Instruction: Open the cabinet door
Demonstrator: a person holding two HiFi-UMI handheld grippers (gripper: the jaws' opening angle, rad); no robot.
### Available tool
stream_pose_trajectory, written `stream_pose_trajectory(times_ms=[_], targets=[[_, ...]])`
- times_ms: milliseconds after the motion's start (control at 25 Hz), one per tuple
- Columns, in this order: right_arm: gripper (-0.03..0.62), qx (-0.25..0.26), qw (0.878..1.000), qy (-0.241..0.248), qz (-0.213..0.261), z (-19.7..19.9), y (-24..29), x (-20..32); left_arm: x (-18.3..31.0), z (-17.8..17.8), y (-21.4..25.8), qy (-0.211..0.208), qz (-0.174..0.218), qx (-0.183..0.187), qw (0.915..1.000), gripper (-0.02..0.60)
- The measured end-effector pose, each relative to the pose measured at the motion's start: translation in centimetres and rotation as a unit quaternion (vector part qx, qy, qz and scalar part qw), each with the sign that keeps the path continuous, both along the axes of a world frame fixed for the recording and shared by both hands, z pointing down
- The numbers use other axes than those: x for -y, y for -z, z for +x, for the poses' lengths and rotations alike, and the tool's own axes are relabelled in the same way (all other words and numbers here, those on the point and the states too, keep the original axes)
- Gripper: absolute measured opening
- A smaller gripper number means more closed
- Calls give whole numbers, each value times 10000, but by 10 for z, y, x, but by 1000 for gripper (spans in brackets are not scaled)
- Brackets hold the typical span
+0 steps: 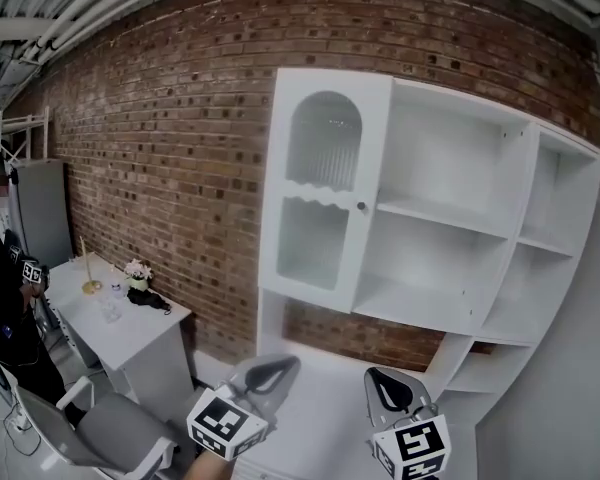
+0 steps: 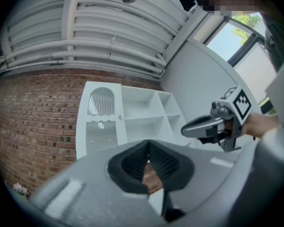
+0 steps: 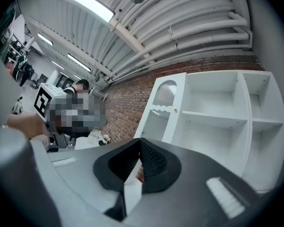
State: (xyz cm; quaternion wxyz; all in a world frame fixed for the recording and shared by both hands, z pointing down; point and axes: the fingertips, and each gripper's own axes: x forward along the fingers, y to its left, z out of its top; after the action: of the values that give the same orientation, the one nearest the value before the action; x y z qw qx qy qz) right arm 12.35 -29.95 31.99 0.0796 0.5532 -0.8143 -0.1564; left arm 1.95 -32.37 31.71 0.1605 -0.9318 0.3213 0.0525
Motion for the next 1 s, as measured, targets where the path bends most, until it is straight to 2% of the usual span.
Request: stream_pose_trajectory(times_ms=[600, 800, 1000], targets=[[5, 9, 9993, -366, 61, -30, 3, 44, 52, -29, -5, -380, 10, -18, 9993, 2], [5, -11, 9994, -353, 65, -26, 4, 56, 63, -21, -8, -418, -28, -5, 9991, 2], [5, -7, 9998, -184, 36, -14, 0, 76, 80, -9, -9, -242, -53, 29, 9997, 2]])
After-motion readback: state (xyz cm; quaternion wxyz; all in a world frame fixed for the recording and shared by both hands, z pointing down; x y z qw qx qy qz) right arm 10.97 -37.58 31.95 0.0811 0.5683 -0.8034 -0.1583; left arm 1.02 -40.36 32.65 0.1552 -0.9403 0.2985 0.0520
